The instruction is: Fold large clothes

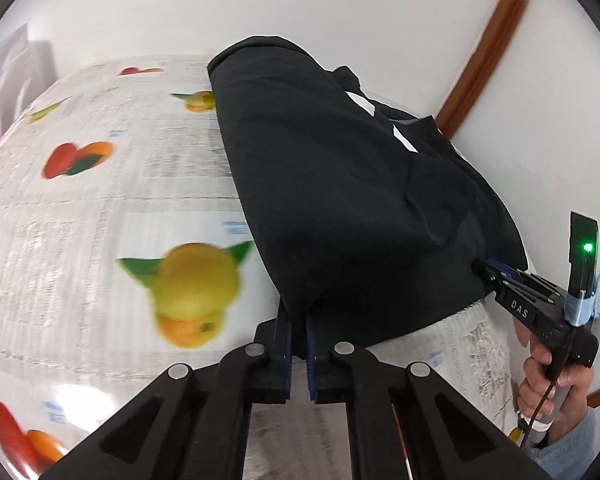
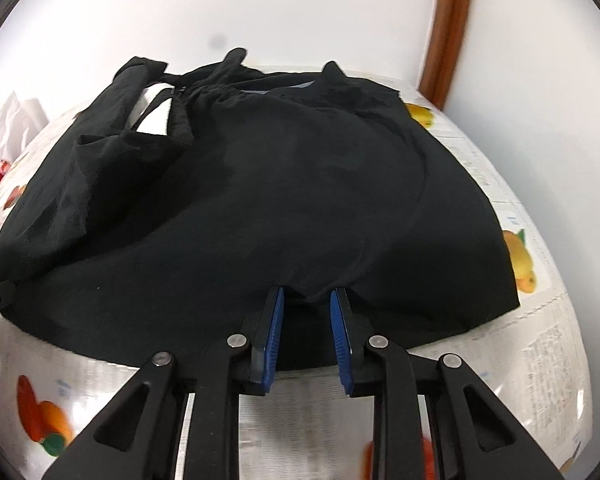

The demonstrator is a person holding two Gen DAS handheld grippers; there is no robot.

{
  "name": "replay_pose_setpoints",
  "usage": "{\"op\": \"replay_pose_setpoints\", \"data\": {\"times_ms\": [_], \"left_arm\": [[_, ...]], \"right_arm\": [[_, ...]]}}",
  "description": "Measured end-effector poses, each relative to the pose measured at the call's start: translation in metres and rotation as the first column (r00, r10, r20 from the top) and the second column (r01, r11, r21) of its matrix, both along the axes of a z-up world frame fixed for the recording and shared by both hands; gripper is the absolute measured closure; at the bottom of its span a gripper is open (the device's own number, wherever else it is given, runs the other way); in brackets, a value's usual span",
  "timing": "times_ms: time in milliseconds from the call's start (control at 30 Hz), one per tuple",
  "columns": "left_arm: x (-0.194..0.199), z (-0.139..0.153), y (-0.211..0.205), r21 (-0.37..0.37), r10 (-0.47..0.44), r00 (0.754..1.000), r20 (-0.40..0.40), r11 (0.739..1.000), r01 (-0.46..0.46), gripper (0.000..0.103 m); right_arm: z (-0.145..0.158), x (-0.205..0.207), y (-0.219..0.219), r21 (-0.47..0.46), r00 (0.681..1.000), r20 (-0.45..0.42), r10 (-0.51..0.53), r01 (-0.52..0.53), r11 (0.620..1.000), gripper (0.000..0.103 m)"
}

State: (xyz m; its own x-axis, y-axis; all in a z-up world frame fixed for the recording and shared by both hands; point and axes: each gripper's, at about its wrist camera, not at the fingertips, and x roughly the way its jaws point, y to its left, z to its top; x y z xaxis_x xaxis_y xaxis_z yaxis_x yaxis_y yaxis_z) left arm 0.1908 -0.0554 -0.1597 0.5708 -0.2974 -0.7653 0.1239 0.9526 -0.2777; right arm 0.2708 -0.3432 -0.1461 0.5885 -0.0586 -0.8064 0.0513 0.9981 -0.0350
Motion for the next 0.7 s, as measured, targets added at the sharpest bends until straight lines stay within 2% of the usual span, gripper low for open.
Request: {"op": "replay_pose_setpoints", "data": {"times_ms": [133, 300, 367, 467, 600, 700], "left_arm": [[-0.010, 0.002, 0.033, 0.003, 0.041, 0.999, 0.000, 0.999, -0.041, 0.097], [-0.021, 0.003, 0.069, 0.018, 0.080, 0.997, -0.023, 0.997, -0.079, 0.097], [-0.022, 0.004, 0.074, 0.014, 0.084, 0.996, -0.027, 0.996, -0.084, 0.097], [-0.025, 0.005, 0.075, 0.004, 0.085, 0.996, -0.036, 0.996, -0.085, 0.096], [-0.030, 0.005, 0.074, -0.007, 0.074, 0.997, -0.030, 0.997, -0.074, 0.096], [-0.037, 0.004, 0.075, -0.007, 0.066, 0.997, -0.032, 0.998, -0.066, 0.095]], "right_arm": [[0.002, -0.001, 0.029, 0.008, 0.999, -0.005, 0.047, -0.047, 0.999, 0.078], [0.005, -0.004, 0.072, 0.004, 0.988, -0.006, 0.155, -0.155, 0.988, 0.078], [0.010, -0.007, 0.083, -0.005, 0.978, -0.013, 0.209, -0.209, 0.978, 0.078], [0.023, -0.011, 0.083, 0.028, 0.972, -0.005, 0.236, -0.235, 0.972, 0.077], [0.048, -0.010, 0.068, 0.048, 0.974, 0.033, 0.226, -0.227, 0.973, 0.063], [0.060, -0.008, 0.066, 0.071, 0.976, 0.042, 0.215, -0.217, 0.974, 0.058]]}}
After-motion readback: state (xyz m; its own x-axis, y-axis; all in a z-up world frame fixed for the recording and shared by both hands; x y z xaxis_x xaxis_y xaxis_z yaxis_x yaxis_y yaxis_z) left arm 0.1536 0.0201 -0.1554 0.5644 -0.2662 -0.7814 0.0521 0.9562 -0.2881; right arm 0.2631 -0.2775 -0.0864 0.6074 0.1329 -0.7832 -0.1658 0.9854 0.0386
